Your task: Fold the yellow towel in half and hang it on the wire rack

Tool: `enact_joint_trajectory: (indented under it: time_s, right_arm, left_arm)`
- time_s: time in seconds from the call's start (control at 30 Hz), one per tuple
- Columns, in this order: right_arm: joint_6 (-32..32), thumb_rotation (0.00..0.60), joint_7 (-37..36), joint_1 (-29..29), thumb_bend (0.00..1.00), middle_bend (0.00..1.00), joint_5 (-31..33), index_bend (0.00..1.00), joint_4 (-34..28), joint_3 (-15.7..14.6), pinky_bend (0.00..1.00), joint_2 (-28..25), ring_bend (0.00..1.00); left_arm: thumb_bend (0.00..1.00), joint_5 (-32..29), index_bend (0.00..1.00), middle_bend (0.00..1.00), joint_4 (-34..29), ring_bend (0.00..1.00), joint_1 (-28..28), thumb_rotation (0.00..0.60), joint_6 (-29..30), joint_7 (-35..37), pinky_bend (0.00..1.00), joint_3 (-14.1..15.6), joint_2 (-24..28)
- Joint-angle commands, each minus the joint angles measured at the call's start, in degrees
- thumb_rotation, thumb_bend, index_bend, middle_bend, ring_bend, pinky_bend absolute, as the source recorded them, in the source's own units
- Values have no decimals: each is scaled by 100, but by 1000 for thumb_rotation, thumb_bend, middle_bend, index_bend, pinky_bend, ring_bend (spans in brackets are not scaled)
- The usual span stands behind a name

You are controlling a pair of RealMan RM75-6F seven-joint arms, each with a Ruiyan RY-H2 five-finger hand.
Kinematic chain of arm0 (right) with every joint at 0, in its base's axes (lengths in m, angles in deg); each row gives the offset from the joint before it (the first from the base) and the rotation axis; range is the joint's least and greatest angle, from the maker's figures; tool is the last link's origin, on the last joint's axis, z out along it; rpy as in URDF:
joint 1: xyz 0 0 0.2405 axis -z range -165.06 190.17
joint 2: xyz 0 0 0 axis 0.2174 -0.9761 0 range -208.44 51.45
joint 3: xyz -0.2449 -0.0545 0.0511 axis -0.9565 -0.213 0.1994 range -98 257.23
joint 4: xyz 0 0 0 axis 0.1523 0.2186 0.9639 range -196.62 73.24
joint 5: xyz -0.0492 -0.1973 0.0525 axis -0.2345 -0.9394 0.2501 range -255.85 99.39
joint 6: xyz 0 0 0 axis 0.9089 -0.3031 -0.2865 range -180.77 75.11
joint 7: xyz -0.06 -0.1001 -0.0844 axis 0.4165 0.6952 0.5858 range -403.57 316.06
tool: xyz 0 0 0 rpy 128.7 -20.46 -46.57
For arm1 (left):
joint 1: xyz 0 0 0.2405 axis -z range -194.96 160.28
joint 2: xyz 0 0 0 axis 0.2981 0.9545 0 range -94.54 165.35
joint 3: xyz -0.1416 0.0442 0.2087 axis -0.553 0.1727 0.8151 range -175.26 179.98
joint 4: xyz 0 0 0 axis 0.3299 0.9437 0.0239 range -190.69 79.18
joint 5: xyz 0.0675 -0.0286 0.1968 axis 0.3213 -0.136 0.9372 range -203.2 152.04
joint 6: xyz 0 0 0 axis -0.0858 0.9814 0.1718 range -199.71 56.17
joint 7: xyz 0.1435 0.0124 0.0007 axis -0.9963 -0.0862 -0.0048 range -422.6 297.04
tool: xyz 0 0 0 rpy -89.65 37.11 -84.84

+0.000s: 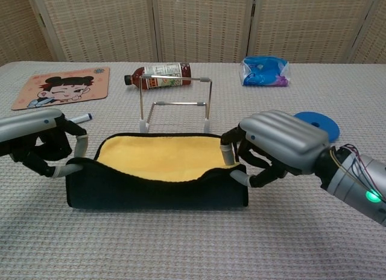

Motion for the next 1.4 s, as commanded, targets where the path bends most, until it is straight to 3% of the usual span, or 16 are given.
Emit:
enact_joint_trajectory:
  time_s: [0.03, 0.6, 1.4]
  right_arm:
    - [41, 600, 50, -33, 549, 909, 127, 683, 87, 77, 1000, 66, 970]
    - [157, 600, 200, -195, 550, 909, 676, 683, 530, 365, 1000, 357, 969]
    - [372, 600, 511, -485, 549, 908, 1252, 683, 981, 647, 1000, 692, 969]
  left_arm:
    - [487, -189, 628, 989, 57, 848, 127, 600, -215, 116, 981, -111, -8]
    - [487, -988, 588, 989, 326, 848, 574, 600, -1147, 309, 981, -453, -59]
    - [487, -1665, 550, 989, 989, 848, 878, 600, -1755, 204, 981, -724, -401]
